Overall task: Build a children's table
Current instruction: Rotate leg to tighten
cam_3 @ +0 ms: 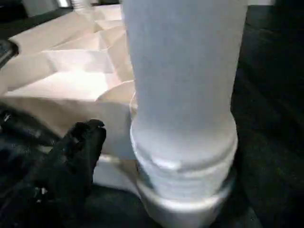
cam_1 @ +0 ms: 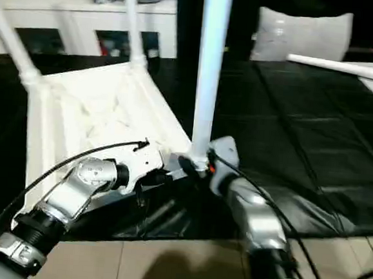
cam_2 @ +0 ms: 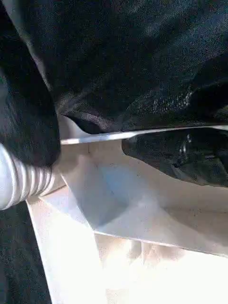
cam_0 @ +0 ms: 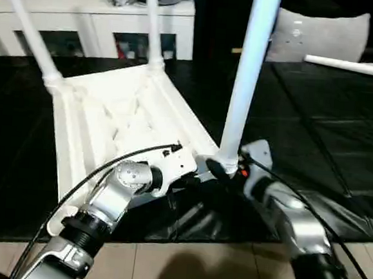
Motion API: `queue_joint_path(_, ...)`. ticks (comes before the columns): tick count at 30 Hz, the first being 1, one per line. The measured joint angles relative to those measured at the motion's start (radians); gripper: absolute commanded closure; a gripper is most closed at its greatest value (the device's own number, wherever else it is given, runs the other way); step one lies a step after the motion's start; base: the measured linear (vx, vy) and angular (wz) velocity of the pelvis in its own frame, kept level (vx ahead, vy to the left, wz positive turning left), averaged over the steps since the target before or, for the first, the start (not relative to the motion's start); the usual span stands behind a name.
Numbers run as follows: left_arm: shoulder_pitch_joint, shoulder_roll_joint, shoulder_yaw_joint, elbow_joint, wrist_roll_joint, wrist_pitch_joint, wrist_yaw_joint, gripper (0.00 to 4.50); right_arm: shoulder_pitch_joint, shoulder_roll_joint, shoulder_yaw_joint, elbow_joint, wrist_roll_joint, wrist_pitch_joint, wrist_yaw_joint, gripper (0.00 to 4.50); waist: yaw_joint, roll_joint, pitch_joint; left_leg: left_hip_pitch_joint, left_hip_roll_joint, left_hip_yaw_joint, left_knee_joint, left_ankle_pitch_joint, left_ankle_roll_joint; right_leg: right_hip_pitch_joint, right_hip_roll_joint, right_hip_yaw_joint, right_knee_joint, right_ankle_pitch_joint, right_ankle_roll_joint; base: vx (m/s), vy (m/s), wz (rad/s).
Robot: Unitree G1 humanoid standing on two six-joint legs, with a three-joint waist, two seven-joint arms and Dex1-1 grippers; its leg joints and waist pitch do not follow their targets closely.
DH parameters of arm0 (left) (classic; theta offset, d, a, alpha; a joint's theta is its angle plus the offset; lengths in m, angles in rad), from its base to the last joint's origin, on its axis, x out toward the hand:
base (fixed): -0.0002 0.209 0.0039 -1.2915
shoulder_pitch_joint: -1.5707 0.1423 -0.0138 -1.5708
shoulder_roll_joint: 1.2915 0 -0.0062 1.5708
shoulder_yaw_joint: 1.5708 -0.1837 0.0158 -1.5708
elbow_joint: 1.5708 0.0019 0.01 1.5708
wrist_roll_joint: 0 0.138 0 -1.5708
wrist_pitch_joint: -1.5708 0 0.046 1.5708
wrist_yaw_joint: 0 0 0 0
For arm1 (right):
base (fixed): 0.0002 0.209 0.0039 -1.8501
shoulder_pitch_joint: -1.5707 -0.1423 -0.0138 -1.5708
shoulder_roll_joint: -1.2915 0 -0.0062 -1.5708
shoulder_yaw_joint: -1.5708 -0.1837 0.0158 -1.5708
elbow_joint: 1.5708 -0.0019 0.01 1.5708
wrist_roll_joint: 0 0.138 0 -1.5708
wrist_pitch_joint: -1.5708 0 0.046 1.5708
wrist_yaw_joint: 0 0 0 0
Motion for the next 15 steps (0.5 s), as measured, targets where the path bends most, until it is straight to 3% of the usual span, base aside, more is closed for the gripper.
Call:
queue_joint_path(9,-0.010,0.097,-0.011,0.042,-0.026,-0.128,-0.114,4.50,0.034,-0.193,-0.018,-0.073,0.067,0.003,0.241,0.07,0.006,-0.003,0.001,-0.002,0.002,0.000,-0.002,0.003,-0.001,-0.002,0.002,-0.001,-0.002,-0.001,0.000,0.000,0.000,0.00)
queue_joint_path(15,-0.024,0.131,-0.022,0.062,-0.046,-0.213,-0.204,4.50,0.025,-0.279,0.028,-0.090,0.071,0.013,0.387,0.07,0.018,-0.003,0.000,-0.014,0.003,0.001,0.001,0.003,0.008,-0.011,0.002,-0.002,0.000,-0.001,-0.007,0.000,0.000,0.00)
